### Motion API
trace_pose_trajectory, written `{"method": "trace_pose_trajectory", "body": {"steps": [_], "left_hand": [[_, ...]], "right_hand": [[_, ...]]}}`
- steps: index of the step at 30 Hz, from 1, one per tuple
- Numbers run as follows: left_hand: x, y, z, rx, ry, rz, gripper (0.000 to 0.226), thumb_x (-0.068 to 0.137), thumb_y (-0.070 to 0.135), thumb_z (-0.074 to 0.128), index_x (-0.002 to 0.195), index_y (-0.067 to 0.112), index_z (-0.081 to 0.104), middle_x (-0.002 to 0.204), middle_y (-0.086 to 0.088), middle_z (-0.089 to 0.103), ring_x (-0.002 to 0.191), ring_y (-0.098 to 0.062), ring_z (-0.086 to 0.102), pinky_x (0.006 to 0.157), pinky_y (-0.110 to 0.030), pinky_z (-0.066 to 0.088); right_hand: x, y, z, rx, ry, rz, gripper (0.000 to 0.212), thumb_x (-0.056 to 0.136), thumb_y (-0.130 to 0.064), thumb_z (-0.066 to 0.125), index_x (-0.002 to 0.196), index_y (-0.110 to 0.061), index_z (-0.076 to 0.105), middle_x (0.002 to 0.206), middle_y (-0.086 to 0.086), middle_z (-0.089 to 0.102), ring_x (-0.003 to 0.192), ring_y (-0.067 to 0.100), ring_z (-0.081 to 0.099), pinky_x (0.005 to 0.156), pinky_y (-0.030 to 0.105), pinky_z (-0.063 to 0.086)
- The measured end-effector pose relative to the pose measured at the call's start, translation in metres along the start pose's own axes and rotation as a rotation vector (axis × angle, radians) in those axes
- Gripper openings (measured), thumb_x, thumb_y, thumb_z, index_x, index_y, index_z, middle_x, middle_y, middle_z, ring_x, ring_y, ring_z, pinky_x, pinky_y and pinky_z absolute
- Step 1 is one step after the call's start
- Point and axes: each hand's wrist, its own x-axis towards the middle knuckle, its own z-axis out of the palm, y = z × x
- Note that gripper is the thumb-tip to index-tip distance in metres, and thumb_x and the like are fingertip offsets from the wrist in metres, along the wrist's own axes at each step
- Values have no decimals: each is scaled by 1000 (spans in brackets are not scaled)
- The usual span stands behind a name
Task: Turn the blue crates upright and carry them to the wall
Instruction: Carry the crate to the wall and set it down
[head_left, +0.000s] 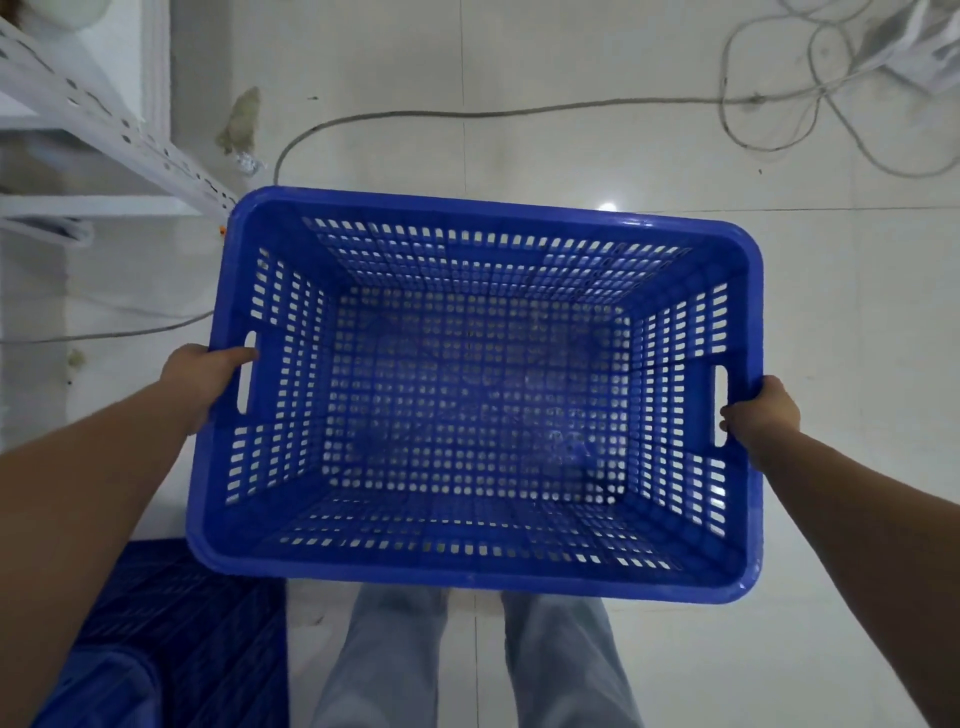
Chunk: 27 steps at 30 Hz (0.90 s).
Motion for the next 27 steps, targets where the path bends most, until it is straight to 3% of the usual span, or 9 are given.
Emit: {"method": "trace_pose_trajectory", "body": {"steps": [6, 9, 11, 14, 16, 18, 20, 23, 27], "left_hand": [[-45, 18, -34, -69, 52, -2, 44, 84, 24, 68, 118, -1, 57, 123, -23, 62, 87, -33, 58, 79, -48, 49], [-80, 32, -62, -70, 70, 26, 44, 86, 22, 67, 120, -2, 55, 123, -25, 61, 91, -38, 60, 80, -50, 49], [-108, 43, -87, -75, 67, 31, 43, 86, 23, 66, 119, -2, 53, 121, -26, 61, 98, -43, 62, 83, -54, 50], [-154, 60, -132, -131, 67, 54, 34, 85, 27, 67, 102, 0, 55, 107, -23, 62, 82, -42, 62, 79, -52, 50], [-189, 74, -160, -166, 20, 84, 28, 87, 29, 64, 83, 3, 55, 88, -17, 61, 65, -33, 56, 67, -44, 49], [-221, 89, -188, -195, -9, 114, 32, 90, 32, 60, 70, 8, 53, 73, -13, 56, 61, -29, 52, 58, -36, 44], [-247, 101, -216, -209, 0, 155, 36, 91, 33, 59, 67, 7, 53, 72, -14, 54, 64, -32, 51, 61, -37, 46], [-280, 111, -256, -216, 41, 192, 31, 89, 32, 64, 79, 3, 56, 79, -18, 55, 72, -37, 54, 78, -45, 48], [-326, 124, -303, -247, 5, 292, 36, 92, 25, 60, 64, 5, 49, 66, -14, 49, 57, -30, 45, 68, -39, 44]], "right_hand": [[-28, -17, -49, 59, -4, -40, 28, 86, 2, 49, 112, -8, 49, 113, 21, 58, 98, 40, 61, 81, 47, 53], [-51, -27, -83, 85, -12, -76, 22, 85, 3, 49, 102, -10, 48, 105, 20, 58, 96, 39, 64, 83, 50, 55], [-71, -36, -113, 69, -6, -106, 27, 82, 4, 51, 106, -8, 49, 98, 17, 56, 93, 39, 64, 78, 47, 55], [-108, -49, -168, 55, 13, -179, 28, 80, 3, 53, 107, -6, 50, 95, 17, 59, 84, 37, 65, 72, 44, 55], [-136, -59, -207, 92, 33, -257, 20, 84, -4, 52, 105, -6, 49, 94, 17, 61, 75, 34, 64, 74, 46, 56], [-169, -72, -247, 109, 72, -335, 17, 87, -11, 51, 103, -7, 49, 94, 17, 62, 72, 34, 64, 77, 49, 56], [-203, -85, -285, 92, 115, -402, 17, 87, -17, 50, 102, -9, 49, 95, 18, 63, 79, 37, 66, 80, 51, 56], [-247, -102, -334, 45, 184, -479, 22, 88, -21, 50, 105, -7, 50, 98, 19, 64, 86, 38, 65, 81, 52, 54], [-306, -111, -392, -20, 255, -524, 22, 88, -22, 51, 105, -8, 50, 97, 16, 65, 84, 36, 66, 79, 48, 56]]}}
